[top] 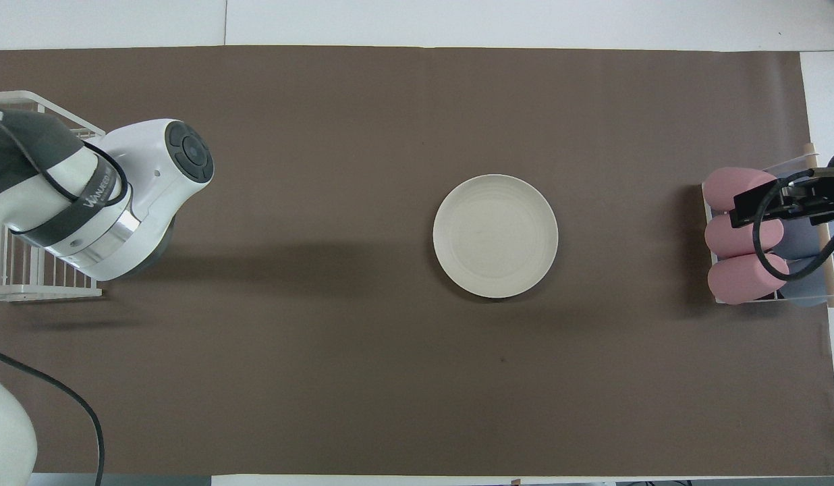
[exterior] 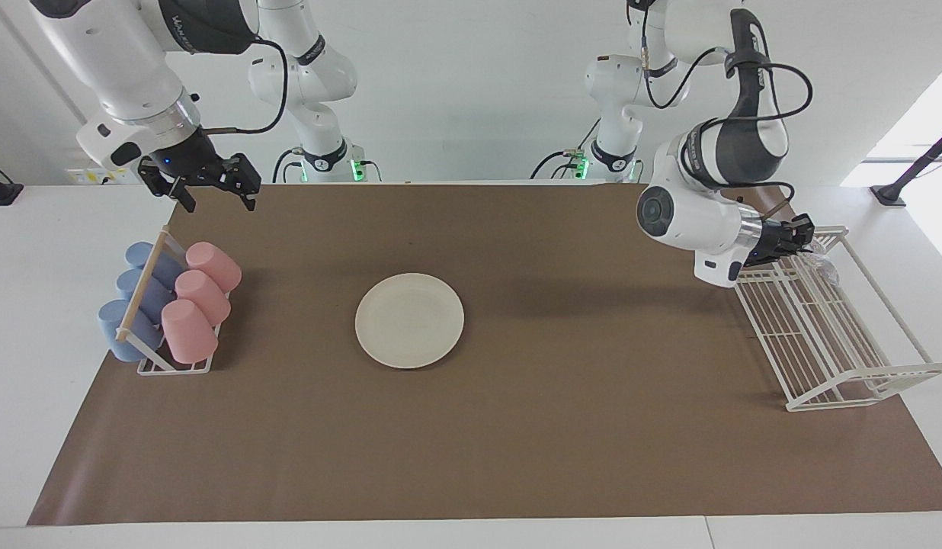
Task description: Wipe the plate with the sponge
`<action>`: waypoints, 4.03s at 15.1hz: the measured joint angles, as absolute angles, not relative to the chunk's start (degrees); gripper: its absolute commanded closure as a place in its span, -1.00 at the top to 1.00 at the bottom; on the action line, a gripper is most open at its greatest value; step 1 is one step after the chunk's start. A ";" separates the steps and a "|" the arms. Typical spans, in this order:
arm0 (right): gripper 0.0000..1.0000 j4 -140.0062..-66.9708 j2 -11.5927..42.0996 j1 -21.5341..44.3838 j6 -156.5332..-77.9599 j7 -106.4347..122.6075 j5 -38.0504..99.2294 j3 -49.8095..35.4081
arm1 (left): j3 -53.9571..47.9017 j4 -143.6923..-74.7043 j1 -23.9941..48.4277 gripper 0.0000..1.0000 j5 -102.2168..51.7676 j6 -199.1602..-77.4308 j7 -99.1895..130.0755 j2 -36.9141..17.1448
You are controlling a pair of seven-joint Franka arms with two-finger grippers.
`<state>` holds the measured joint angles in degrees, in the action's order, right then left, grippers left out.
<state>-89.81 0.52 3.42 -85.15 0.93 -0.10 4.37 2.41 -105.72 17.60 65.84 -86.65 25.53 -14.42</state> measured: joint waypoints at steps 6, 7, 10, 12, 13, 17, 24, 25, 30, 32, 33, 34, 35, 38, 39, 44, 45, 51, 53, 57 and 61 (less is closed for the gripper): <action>1.00 -87.89 0.52 3.56 -85.44 -0.65 -0.10 4.29 | 2.66 -105.73 17.21 -1.00 67.38 -86.44 28.65 -18.74; 1.00 -87.58 0.52 3.55 -85.44 -0.65 -0.10 4.30 | 2.66 -105.83 16.88 -1.00 67.38 -86.90 30.06 -18.74; 1.00 -87.36 0.56 3.54 -85.44 -0.86 -0.10 4.33 | 2.74 -106.60 16.31 -1.00 67.38 -88.40 33.16 -18.74; 1.00 -87.36 0.63 3.51 -85.44 -0.99 -0.08 4.34 | 2.73 -107.12 16.19 -1.00 67.38 -89.35 34.97 -18.74; 1.00 -87.36 0.65 3.49 -85.43 -1.00 -0.07 4.34 | 2.73 -107.33 16.11 -1.00 67.38 -89.58 35.63 -18.74; 1.00 -87.58 0.76 3.50 -85.28 -1.01 0.10 4.35 | 2.77 -107.46 15.75 0.93 67.37 -90.28 37.77 -18.73; 1.00 -91.70 -0.08 3.56 -85.88 -1.01 0.44 4.32 | 2.76 -107.40 15.56 1.00 66.04 -91.52 41.32 -18.71; 1.00 -91.82 -0.21 3.57 -86.28 -1.01 0.45 4.31 | 2.75 -107.31 15.56 1.00 65.82 -91.58 41.47 -18.69; 1.00 -91.82 -0.70 3.64 -86.54 -1.01 0.50 4.21 | 2.85 -103.12 14.94 1.00 56.73 -92.35 41.90 -17.94; 1.00 -91.82 -0.93 3.67 -86.54 -1.01 0.53 3.93 | 2.90 -99.22 14.23 1.00 49.35 -92.40 41.29 -16.39; 1.00 -91.82 -0.99 3.68 -86.54 -1.01 0.53 3.76 | 2.91 -97.51 13.86 1.00 46.23 -92.39 40.83 -15.24; 1.00 -91.82 -1.02 3.69 -86.54 -1.02 0.54 3.66 | 3.07 -96.29 13.69 1.00 43.67 -92.38 40.47 -13.94; 1.00 -91.84 -1.02 3.69 -86.54 -1.02 0.54 3.61 | 3.31 -95.51 13.63 1.00 41.24 -92.37 40.31 -12.56; 1.00 -91.94 -1.02 3.69 -86.54 -1.05 0.54 3.61 | 3.52 -94.35 12.55 1.00 33.51 -92.39 39.76 -9.10; 1.00 -91.95 -1.02 3.69 -86.54 -1.07 0.54 3.61 | 3.58 -93.93 11.68 1.00 30.38 -92.41 38.26 -7.91; 1.00 -91.96 -1.02 3.69 -86.54 -1.22 0.54 3.61 | 3.90 -93.07 7.63 1.00 18.08 -91.27 25.83 -1.19; 1.00 -91.96 -1.02 3.69 -86.54 -1.24 0.54 3.61 | 3.87 -93.06 7.63 1.00 16.14 -90.18 23.30 -0.54; 1.00 -91.97 -1.02 3.69 -86.54 -1.70 0.54 3.60 | 3.86 -92.56 6.46 1.00 -1.28 -82.65 10.89 -0.05; 1.00 -91.97 -1.02 3.71 -86.54 -1.73 0.54 3.58 | 3.19 -92.10 6.48 1.00 -2.36 -81.88 10.43 0.01; 1.00 -91.97 -1.02 3.77 -86.54 -1.86 0.54 3.58 | 2.80 -87.24 6.48 1.00 -4.32 -77.22 10.43 0.05; 1.00 -91.97 -1.02 3.83 -86.54 -2.34 0.54 3.58 | 2.61 -85.37 6.54 1.00 -4.12 -76.97 10.43 -0.13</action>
<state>-91.97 -1.02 3.83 -86.54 -2.34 0.54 3.58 2.61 -85.37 6.54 -4.12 -76.97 10.43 -0.13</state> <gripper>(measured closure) 0.000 0.000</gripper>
